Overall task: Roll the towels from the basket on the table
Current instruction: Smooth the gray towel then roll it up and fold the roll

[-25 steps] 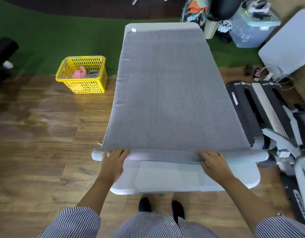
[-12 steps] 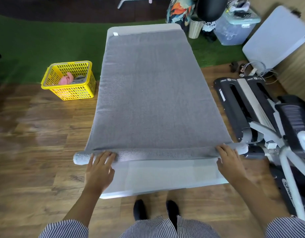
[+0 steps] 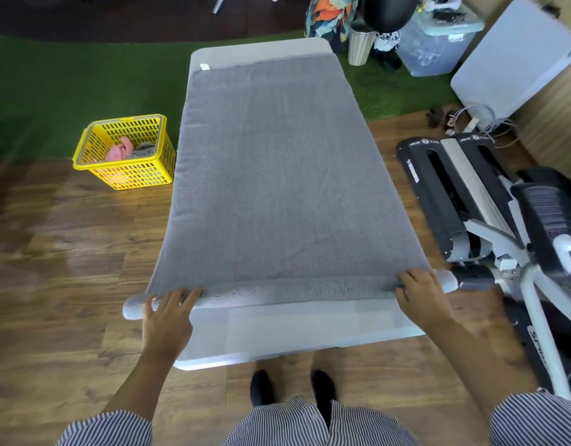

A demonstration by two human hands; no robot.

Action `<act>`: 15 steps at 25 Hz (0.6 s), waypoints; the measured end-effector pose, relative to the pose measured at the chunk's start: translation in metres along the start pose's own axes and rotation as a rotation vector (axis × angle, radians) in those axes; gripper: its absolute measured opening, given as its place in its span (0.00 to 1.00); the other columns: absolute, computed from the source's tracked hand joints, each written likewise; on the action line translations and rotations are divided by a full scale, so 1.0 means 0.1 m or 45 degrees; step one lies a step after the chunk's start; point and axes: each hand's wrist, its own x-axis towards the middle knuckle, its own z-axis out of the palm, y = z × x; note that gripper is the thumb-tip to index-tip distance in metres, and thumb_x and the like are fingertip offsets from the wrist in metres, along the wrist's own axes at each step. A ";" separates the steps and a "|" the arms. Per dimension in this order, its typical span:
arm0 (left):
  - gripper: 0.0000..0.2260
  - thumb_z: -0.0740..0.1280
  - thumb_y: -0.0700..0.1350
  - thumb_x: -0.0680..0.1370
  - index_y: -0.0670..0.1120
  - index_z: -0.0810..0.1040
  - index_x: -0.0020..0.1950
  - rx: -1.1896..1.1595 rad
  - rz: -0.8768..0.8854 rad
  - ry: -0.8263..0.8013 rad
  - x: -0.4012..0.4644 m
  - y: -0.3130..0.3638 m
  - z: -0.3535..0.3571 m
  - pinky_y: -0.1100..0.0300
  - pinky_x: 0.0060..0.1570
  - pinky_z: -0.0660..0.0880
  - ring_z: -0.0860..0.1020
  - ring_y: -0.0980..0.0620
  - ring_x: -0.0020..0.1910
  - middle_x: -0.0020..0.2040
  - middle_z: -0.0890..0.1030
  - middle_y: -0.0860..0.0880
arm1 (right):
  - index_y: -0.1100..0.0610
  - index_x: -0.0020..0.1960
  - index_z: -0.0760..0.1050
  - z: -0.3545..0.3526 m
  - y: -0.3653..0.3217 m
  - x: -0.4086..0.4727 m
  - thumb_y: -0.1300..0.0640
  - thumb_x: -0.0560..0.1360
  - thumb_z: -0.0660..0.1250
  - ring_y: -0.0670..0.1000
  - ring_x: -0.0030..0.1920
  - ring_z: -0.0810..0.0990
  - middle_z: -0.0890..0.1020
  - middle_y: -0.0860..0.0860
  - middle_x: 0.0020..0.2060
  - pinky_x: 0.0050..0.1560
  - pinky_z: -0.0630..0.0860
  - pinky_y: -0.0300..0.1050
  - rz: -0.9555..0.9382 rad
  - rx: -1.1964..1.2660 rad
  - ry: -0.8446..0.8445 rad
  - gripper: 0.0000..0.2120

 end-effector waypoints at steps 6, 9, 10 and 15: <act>0.18 0.54 0.35 0.70 0.42 0.81 0.52 -0.169 -0.086 0.092 0.08 0.12 -0.01 0.43 0.56 0.72 0.81 0.43 0.48 0.50 0.82 0.44 | 0.64 0.48 0.78 0.01 0.03 0.10 0.71 0.65 0.70 0.62 0.45 0.78 0.79 0.58 0.43 0.61 0.69 0.66 -0.014 0.059 0.026 0.12; 0.18 0.59 0.43 0.68 0.41 0.81 0.54 -0.191 -0.036 0.022 0.11 0.09 0.03 0.40 0.60 0.70 0.81 0.44 0.50 0.51 0.82 0.44 | 0.64 0.52 0.78 0.03 0.05 0.10 0.70 0.61 0.72 0.60 0.48 0.79 0.80 0.57 0.45 0.64 0.67 0.64 -0.062 0.054 -0.049 0.19; 0.19 0.61 0.43 0.67 0.41 0.81 0.54 -0.189 -0.024 -0.009 0.12 0.09 0.04 0.39 0.61 0.70 0.82 0.44 0.50 0.51 0.83 0.44 | 0.63 0.52 0.78 0.03 0.06 0.11 0.71 0.60 0.71 0.60 0.48 0.79 0.80 0.57 0.45 0.64 0.67 0.63 -0.068 0.044 -0.068 0.20; 0.17 0.55 0.44 0.71 0.43 0.82 0.49 -0.126 -0.026 -0.090 0.15 0.09 -0.05 0.42 0.53 0.72 0.81 0.44 0.42 0.42 0.82 0.46 | 0.62 0.41 0.78 -0.10 0.00 0.16 0.72 0.62 0.69 0.61 0.38 0.78 0.80 0.57 0.35 0.56 0.73 0.59 -0.025 0.047 -0.078 0.09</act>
